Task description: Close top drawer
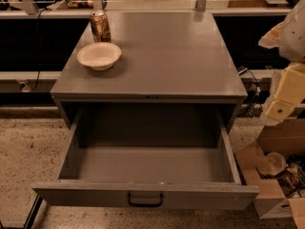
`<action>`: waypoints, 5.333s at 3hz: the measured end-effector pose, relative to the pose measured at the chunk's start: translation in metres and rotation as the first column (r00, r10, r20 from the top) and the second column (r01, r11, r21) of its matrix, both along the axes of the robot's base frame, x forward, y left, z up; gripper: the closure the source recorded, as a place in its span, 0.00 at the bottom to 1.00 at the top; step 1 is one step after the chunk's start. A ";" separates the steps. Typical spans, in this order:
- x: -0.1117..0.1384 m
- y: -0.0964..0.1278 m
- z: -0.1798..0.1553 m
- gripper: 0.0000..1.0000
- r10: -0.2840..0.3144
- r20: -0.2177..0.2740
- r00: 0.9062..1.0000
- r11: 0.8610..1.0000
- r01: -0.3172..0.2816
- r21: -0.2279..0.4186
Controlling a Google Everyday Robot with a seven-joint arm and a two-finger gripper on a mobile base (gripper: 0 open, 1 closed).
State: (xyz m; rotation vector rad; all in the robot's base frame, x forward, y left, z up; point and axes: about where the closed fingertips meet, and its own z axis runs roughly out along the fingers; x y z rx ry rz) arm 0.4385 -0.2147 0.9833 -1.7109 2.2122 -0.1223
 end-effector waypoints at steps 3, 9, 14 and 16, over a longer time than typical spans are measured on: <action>-0.038 0.013 -0.052 0.00 0.028 -0.080 0.996 0.996 -0.021 0.082; -0.164 0.095 -0.284 1.00 0.032 -0.151 0.988 0.947 0.018 0.321; -0.094 0.131 -0.319 1.00 0.053 0.150 0.987 0.928 -0.104 0.358; -0.056 0.142 -0.309 1.00 0.052 0.219 0.974 0.917 -0.134 0.375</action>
Offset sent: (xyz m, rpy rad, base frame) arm -0.0241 -0.0148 -0.0642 0.0423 0.1835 -0.0281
